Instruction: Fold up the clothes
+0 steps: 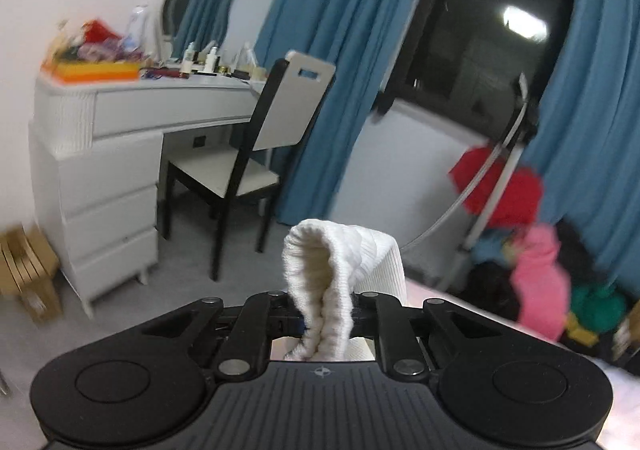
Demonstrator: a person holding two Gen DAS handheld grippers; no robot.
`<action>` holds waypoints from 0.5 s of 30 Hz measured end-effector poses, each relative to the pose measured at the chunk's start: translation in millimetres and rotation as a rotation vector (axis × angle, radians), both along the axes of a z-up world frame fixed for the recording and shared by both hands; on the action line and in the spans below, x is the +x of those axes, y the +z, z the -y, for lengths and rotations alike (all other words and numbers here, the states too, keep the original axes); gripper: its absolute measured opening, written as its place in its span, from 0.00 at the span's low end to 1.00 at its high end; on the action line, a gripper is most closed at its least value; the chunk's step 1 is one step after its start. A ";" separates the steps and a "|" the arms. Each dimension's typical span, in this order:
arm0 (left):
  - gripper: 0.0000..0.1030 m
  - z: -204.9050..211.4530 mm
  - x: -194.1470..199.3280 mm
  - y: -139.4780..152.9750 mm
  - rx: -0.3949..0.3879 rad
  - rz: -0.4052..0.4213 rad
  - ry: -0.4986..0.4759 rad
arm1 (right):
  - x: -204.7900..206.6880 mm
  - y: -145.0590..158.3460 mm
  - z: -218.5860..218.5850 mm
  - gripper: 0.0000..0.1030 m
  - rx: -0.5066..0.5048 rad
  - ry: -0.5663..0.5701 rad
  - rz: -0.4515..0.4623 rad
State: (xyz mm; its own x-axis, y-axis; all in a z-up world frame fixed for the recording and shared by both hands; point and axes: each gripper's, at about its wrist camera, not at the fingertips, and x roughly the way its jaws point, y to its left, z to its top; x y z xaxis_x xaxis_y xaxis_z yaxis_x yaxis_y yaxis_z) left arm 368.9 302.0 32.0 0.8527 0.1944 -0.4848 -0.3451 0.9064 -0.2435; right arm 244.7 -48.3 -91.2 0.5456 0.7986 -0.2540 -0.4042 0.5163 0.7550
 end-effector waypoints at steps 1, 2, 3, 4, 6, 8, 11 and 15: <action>0.15 -3.1 18.2 -5.5 0.021 -0.033 0.004 | 9.3 -4.3 -12.3 0.27 -0.002 0.009 -0.007; 0.15 -6.7 34.7 -16.1 0.027 -0.064 0.012 | 18.4 -8.6 -24.3 0.27 -0.005 0.018 -0.015; 0.16 -10.0 50.3 -26.5 0.033 -0.094 0.021 | 27.5 -12.9 -36.4 0.27 -0.007 0.026 -0.022; 0.17 -12.0 61.9 -36.9 0.037 -0.113 0.032 | 33.8 -16.7 -43.8 0.27 -0.019 0.032 -0.023; 0.18 -16.9 81.2 -59.2 0.046 -0.146 0.042 | 43.9 -21.7 -54.1 0.27 -0.045 0.046 -0.017; 0.20 -20.9 91.1 -74.7 0.039 -0.162 0.043 | 49.6 -21.3 -57.4 0.27 -0.072 0.060 0.005; 0.27 -21.6 92.5 -82.3 0.044 -0.168 0.048 | 54.6 -12.5 -55.5 0.30 -0.128 0.074 0.013; 0.75 -8.0 71.9 -68.2 0.104 -0.146 0.043 | 48.6 4.4 -50.2 0.56 -0.237 0.058 0.029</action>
State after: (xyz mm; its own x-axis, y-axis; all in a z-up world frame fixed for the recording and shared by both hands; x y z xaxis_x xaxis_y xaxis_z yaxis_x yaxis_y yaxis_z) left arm 440.8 310.1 -36.2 0.7646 0.2844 -0.5783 -0.4089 0.9077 -0.0941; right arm 293.3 1.9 -86.8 0.5105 0.7487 -0.4229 -0.4580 0.6530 0.6031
